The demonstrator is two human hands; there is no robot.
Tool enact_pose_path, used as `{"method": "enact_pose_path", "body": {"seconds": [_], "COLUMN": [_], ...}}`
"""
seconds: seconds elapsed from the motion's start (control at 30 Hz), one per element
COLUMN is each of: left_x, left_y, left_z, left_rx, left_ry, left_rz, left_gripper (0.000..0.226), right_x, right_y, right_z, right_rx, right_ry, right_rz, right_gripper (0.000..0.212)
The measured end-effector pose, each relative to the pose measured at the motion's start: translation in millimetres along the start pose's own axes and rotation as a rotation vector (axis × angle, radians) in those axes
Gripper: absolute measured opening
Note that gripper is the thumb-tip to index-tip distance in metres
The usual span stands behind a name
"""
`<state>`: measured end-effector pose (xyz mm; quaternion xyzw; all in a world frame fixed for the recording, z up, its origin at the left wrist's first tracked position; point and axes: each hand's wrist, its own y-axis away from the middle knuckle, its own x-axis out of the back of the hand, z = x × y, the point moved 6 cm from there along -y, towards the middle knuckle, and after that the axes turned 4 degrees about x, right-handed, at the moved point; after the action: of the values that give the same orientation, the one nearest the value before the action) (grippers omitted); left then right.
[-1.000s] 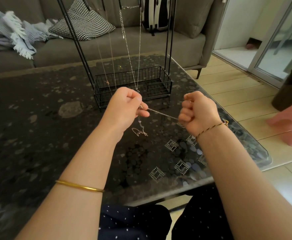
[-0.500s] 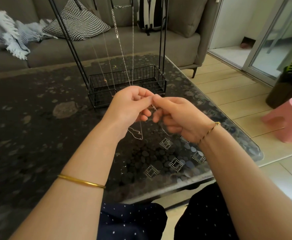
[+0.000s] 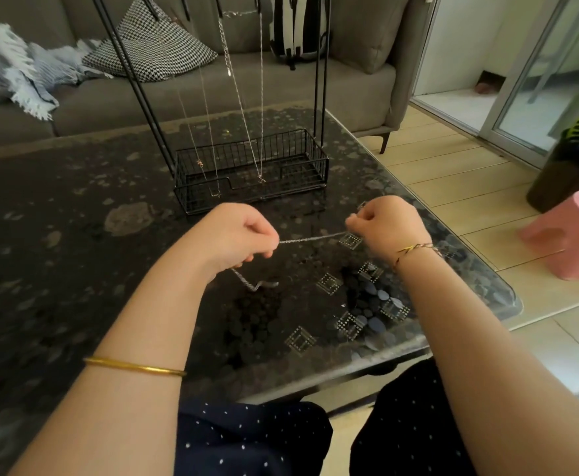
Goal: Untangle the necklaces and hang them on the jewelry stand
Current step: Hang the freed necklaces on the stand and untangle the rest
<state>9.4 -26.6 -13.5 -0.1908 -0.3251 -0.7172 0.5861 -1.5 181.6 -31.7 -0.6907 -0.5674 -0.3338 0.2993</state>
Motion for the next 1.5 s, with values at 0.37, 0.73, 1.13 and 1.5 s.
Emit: {"method": "enact_pose_path", "body": {"seconds": [0.37,0.73,1.13,1.5], "left_x": [-13,-12,-7,-13], "left_y": [0,-1,-1,1], "left_z": [10,23,6,16], "left_rx": [0.011,-0.139,-0.007,-0.07], "left_ry": [0.154,0.166,0.1,0.147], "left_rz": [-0.047,-0.011,-0.036,-0.06], "left_gripper": [0.02,0.016,0.013,0.017], "right_x": [-7,-25,-1,-31], "right_y": [10,27,11,29], "right_z": [-33,-53,-22,-54], "right_rx": [0.174,0.179,0.085,0.213], "right_ry": [-0.043,-0.477,-0.177,-0.477], "right_rz": [-0.002,-0.458,-0.122,-0.492], "right_gripper": [0.03,0.014,0.025,0.012]}}
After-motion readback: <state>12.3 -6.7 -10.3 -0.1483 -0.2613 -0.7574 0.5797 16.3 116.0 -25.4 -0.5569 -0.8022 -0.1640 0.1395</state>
